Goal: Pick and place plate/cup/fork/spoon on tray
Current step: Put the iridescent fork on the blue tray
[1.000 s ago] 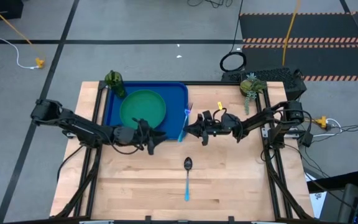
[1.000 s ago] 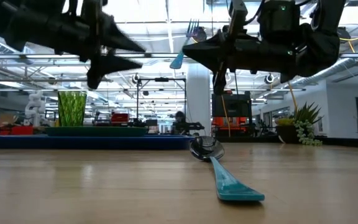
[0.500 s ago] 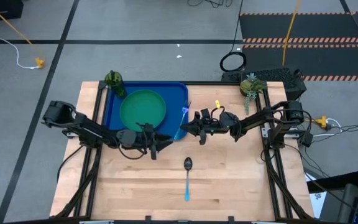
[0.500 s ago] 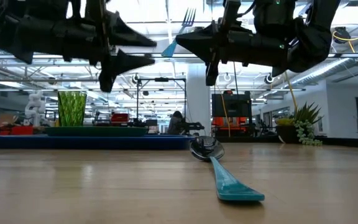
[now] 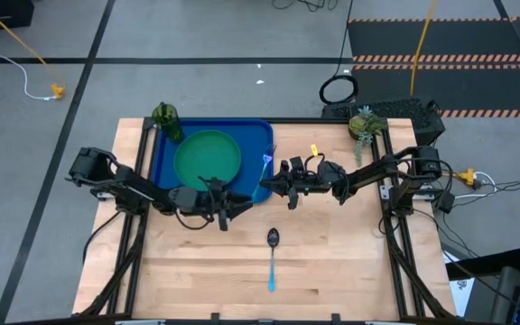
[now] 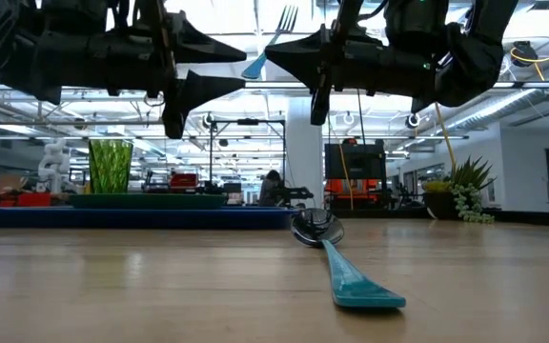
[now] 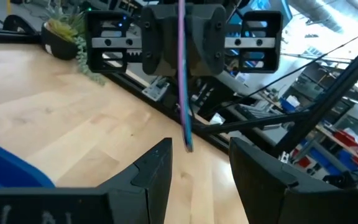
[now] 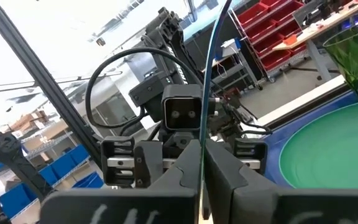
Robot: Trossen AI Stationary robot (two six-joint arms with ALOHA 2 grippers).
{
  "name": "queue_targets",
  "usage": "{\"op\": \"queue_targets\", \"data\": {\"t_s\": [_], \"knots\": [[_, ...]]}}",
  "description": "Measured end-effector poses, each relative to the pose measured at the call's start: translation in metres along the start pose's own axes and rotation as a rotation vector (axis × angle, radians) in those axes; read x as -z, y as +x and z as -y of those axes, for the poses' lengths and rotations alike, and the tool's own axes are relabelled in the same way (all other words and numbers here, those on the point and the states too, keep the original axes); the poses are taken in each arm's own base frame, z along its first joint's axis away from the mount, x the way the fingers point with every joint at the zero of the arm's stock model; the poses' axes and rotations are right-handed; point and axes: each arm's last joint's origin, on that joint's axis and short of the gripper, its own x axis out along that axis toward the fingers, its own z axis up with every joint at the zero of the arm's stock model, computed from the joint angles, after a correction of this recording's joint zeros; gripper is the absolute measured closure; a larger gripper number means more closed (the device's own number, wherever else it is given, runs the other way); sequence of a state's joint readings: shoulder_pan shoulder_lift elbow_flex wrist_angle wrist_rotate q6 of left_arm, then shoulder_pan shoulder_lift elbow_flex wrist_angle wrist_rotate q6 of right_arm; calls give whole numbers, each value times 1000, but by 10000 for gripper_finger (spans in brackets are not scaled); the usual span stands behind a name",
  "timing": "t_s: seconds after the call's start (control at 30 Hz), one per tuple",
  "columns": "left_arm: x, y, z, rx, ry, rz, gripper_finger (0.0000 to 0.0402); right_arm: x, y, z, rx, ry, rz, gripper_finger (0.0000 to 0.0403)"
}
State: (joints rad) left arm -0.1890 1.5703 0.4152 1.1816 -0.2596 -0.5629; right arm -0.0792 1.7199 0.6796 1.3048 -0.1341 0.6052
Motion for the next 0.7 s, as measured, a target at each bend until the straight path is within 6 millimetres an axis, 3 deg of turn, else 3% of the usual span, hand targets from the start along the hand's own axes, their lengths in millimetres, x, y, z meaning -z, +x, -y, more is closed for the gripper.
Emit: {"op": "queue_targets", "data": {"t_s": [0.53,0.7], "knots": [[0,11,-4,-23,-8,3,241,1,0,1,-12,4,-26,403],[1,11,-4,-23,-10,1,265,1,0,2,-4,5,-32,403]]}}
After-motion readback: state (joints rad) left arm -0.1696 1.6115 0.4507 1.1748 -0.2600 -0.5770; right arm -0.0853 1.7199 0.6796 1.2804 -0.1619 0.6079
